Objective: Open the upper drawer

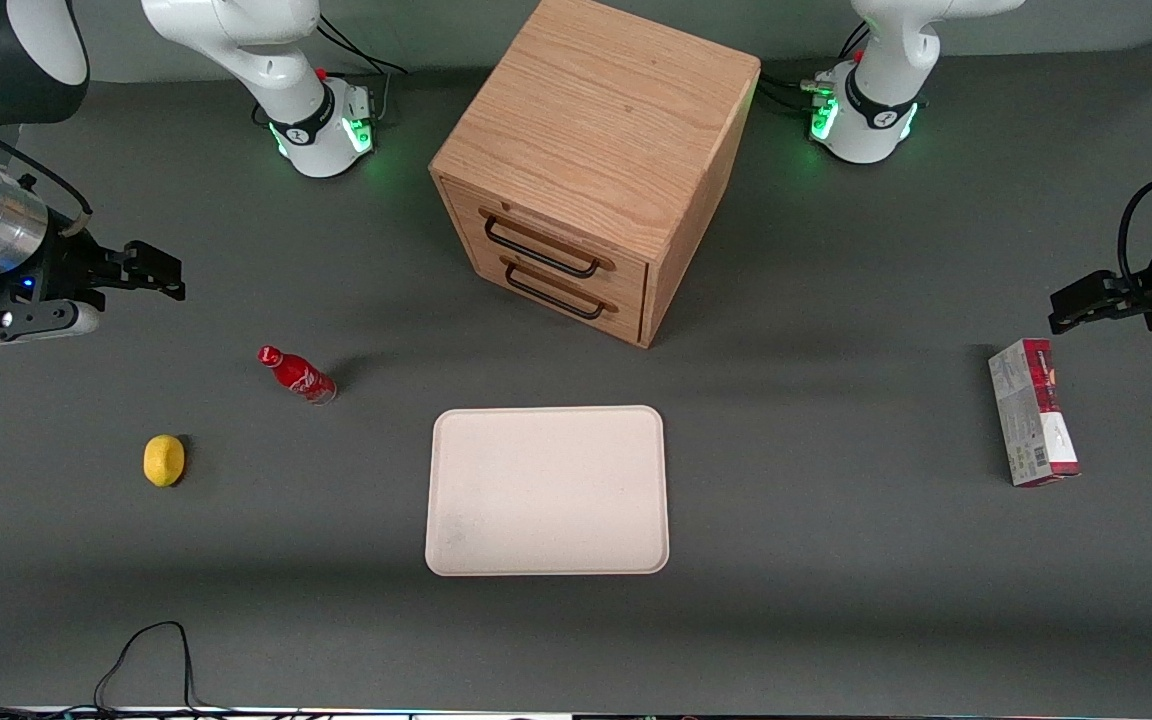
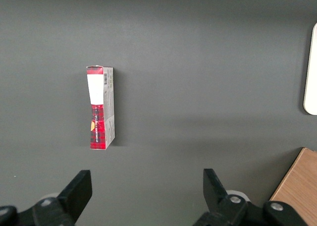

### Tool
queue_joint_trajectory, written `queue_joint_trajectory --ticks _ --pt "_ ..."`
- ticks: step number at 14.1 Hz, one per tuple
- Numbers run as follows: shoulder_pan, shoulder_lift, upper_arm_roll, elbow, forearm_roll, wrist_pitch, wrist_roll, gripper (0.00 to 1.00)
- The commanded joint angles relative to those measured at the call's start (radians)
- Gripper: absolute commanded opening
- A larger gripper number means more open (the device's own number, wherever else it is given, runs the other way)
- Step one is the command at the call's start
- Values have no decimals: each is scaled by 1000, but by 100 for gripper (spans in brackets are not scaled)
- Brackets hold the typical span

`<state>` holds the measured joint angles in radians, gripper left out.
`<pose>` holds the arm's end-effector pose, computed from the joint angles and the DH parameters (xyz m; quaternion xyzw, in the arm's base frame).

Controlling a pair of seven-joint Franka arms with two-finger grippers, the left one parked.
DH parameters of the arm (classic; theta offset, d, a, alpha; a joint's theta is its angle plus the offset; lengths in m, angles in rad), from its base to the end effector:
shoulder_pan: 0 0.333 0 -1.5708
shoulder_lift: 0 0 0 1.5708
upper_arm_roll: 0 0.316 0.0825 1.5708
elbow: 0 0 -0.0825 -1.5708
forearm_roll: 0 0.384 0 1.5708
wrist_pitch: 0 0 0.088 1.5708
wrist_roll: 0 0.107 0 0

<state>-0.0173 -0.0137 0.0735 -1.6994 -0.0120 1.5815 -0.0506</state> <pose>0.5447 0.0296 0.5724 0.9972 0.0536 -0.0521 0.0066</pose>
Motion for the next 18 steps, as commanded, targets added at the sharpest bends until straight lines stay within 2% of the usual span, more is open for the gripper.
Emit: queue_joint_trajectory --ticks 1,6,18 --pt "13 24 -20 40 13 -43 14 100" --pt "23 23 -54 38 60 -41 -40 100" --pt "36 58 -49 75 60 -44 -26 100"
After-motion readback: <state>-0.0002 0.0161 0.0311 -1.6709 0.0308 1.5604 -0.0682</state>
